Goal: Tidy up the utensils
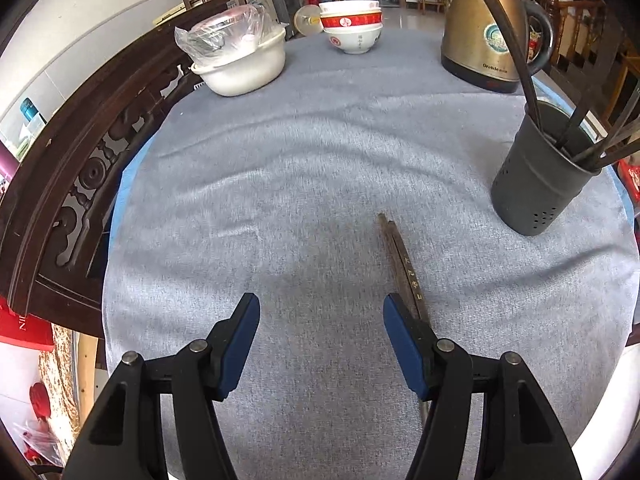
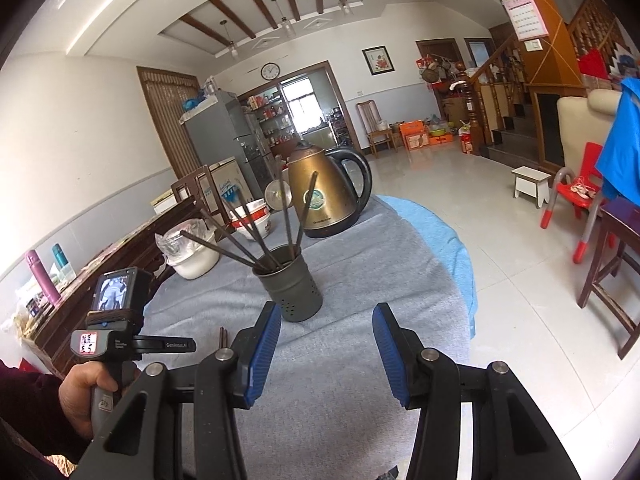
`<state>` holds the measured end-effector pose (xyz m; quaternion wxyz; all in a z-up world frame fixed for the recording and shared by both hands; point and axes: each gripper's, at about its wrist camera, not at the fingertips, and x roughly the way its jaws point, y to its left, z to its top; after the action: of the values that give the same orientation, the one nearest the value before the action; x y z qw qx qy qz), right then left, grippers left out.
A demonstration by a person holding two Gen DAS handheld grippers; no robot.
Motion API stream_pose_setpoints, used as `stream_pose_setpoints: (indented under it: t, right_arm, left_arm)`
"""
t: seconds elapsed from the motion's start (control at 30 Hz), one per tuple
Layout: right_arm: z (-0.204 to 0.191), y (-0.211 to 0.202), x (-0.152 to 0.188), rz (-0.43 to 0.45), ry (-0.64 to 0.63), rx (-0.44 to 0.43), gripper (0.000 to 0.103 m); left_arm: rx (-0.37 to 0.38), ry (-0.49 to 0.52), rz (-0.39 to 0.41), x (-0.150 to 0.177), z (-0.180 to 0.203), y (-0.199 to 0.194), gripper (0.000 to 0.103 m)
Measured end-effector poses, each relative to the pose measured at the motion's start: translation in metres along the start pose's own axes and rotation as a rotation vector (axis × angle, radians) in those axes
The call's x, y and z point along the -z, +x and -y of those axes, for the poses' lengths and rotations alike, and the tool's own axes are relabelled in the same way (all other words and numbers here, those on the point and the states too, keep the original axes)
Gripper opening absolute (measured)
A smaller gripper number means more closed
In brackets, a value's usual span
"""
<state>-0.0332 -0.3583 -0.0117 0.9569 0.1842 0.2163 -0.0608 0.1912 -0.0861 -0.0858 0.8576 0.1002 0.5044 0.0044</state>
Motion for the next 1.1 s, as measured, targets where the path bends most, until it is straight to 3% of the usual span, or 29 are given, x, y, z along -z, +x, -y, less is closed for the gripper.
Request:
stream_pose_setpoints:
  t: [0.43, 1.1]
  right_arm:
    - [-0.03, 0.005, 0.0, -0.003, -0.058, -0.009, 0.052]
    - [-0.061, 0.012, 0.006, -0.017, -0.105, -0.053, 0.052]
  left_arm:
    - [0.033, -0.005, 0.029, 0.006, -0.012, -0.004, 0.065]
    - [0.066, -0.054, 0.009, 0.02, -0.035, 0.002, 0.065]
